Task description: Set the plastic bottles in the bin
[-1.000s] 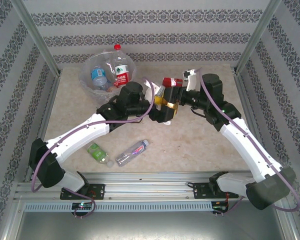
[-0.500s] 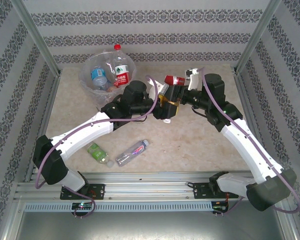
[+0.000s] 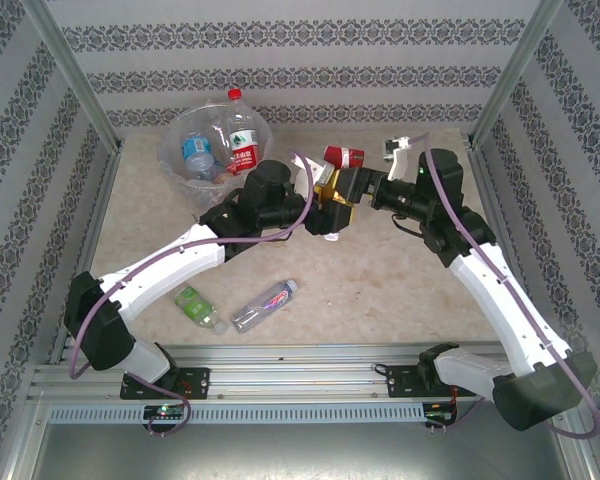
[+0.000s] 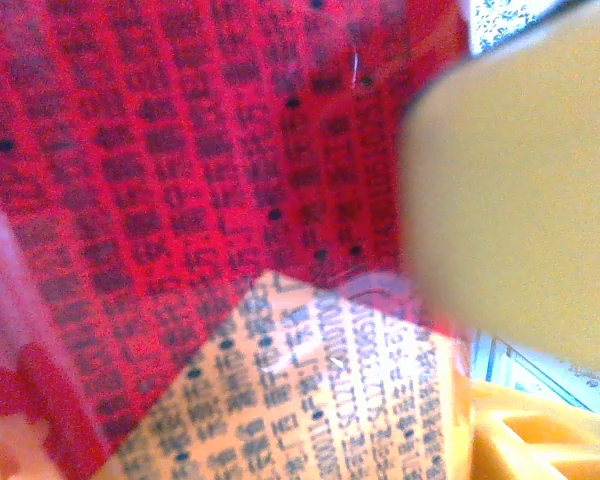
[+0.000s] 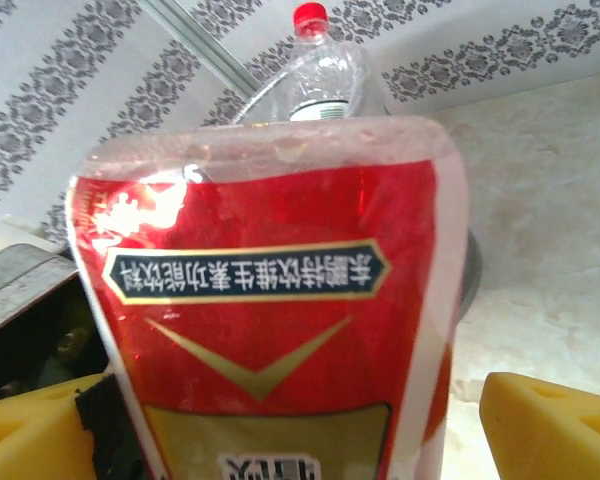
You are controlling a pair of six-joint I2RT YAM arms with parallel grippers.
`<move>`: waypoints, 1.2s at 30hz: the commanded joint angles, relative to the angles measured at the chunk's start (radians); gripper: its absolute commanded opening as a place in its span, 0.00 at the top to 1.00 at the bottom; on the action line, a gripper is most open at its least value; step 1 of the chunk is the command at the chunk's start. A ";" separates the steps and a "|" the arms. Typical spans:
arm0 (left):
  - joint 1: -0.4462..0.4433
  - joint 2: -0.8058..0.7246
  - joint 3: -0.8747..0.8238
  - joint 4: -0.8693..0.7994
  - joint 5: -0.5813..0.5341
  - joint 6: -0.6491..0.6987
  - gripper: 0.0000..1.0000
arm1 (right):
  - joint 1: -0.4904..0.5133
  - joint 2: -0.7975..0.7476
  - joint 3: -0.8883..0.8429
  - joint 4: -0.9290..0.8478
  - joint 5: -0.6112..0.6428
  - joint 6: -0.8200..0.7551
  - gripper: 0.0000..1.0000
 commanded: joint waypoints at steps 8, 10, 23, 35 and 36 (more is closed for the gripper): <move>0.076 -0.098 0.045 -0.035 -0.026 0.072 0.44 | -0.071 -0.108 -0.046 0.106 -0.164 0.077 0.05; 0.096 -0.109 0.083 -0.094 -0.070 0.125 0.43 | -0.072 -0.120 -0.045 0.087 -0.162 0.056 0.05; 0.387 -0.088 0.228 -0.251 -0.237 0.242 0.44 | -0.074 -0.150 -0.072 0.022 -0.130 -0.004 0.04; 0.521 -0.014 0.261 -0.266 -0.326 0.250 0.43 | -0.074 -0.148 -0.098 0.007 -0.118 -0.014 0.04; 0.523 -0.014 0.259 -0.271 -0.342 0.257 0.43 | -0.074 -0.148 -0.099 0.004 -0.115 -0.017 0.04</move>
